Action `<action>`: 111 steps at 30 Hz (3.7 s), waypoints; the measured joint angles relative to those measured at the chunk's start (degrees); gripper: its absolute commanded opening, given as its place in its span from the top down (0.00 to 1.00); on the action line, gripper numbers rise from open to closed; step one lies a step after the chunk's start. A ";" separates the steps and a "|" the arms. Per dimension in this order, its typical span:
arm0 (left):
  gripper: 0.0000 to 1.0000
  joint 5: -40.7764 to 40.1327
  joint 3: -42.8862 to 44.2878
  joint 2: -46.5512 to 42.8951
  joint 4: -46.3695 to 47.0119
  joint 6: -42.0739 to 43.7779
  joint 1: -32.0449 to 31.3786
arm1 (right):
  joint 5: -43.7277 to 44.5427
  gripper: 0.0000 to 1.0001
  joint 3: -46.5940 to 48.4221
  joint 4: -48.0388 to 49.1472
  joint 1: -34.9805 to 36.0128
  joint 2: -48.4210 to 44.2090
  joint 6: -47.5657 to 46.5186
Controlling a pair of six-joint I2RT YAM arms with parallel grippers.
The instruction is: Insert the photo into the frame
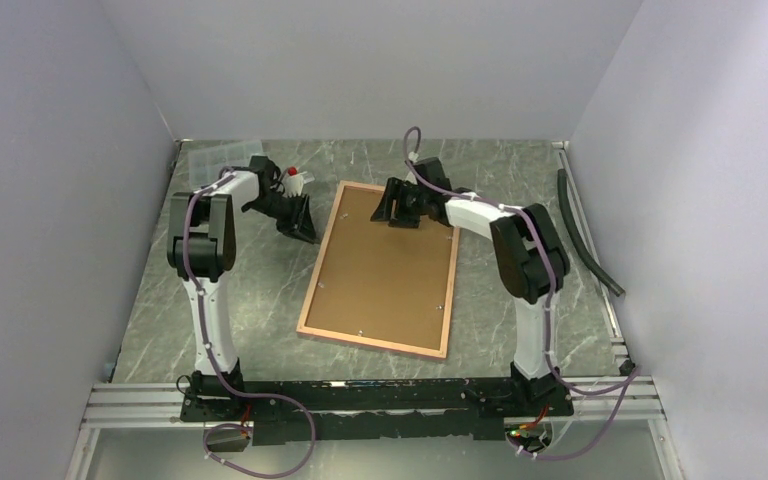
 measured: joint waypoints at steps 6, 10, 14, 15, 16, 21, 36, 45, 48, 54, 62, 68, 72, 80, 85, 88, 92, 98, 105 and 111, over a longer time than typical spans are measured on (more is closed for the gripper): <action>0.77 1.84 0.07 1.11 0.92 -0.68 -0.04 | -0.87 0.36 9.60 -1.29 1.99 8.46 1.27; 0.77 3.45 -1.97 0.87 1.81 -0.72 -0.13 | -0.72 0.18 12.72 -2.32 2.58 9.79 1.86; 0.76 2.86 -5.09 -1.49 1.88 -0.17 -0.11 | 4.61 0.00 11.87 -6.69 1.22 6.60 1.44; 0.76 2.45 -5.81 -2.14 1.70 0.22 -0.11 | 6.47 0.00 11.17 -8.17 0.28 4.92 1.29; 0.76 2.01 -6.32 -2.71 1.42 0.66 -0.11 | 8.74 0.00 10.38 -9.86 -0.96 2.86 1.07; 0.76 -0.09 -8.11 -5.25 0.68 2.43 -0.09 | 19.78 0.00 5.84 -14.36 -9.86 -7.76 1.01; 0.82 -1.86 -18.49 -10.75 3.19 3.72 -5.35 | 21.53 0.06 2.16 -17.44 -14.01 -3.15 1.25; 0.83 -2.60 -21.88 -13.20 1.44 7.41 -6.99 | 11.10 0.07 12.92 -16.79 -12.07 6.25 2.40; 0.84 -2.95 -22.80 -13.94 0.55 8.57 -7.37 | 9.16 0.06 17.46 -16.85 -10.32 8.55 2.34; 0.85 -3.85 -24.02 -15.93 -1.29 10.25 -7.74 | 7.43 0.04 15.76 -17.27 -9.70 6.51 1.86; 0.85 -4.35 -22.27 -16.76 -2.62 11.43 -6.82 | 12.33 0.03 6.71 -16.87 -17.88 -4.09 1.22; 0.85 -5.97 -21.70 -16.61 -1.27 11.23 -6.56 | 13.44 0.03 0.90 -15.34 -20.63 -4.61 1.40; 0.86 -6.56 -19.85 -14.99 0.35 10.73 -6.75 | 11.06 0.03 0.74 -14.69 -19.41 -1.42 1.62; 0.86 -6.80 -20.09 -13.44 1.05 10.01 -8.59 | 8.35 0.04 10.36 -14.32 -14.38 6.19 1.44; 0.84 -6.16 -22.75 -14.56 -2.95 11.28 -11.08 | 7.67 0.04 19.65 -14.08 -9.05 12.26 0.15; 0.82 -5.64 -24.50 -14.99 -6.64 12.63 -12.81 | 7.54 0.04 20.33 -13.70 -6.69 12.81 -0.46; 0.70 -5.25 -25.51 -15.93 -9.14 14.32 -13.53 | 6.82 0.03 18.93 -13.33 -5.90 12.46 -0.46; 0.51 -4.48 -22.38 -20.55 -13.49 18.58 -11.89 | 6.78 0.01 17.51 -16.63 -6.01 10.56 -1.07; 0.51 -6.23 -8.98 -22.01 -17.55 20.50 -0.76 | 10.75 0.01 16.35 -20.57 -5.51 5.51 -1.81; 0.57 -7.74 0.57 -12.50 -12.59 16.55 8.02 | 11.56 0.13 12.41 -18.84 -1.51 -0.48 -1.55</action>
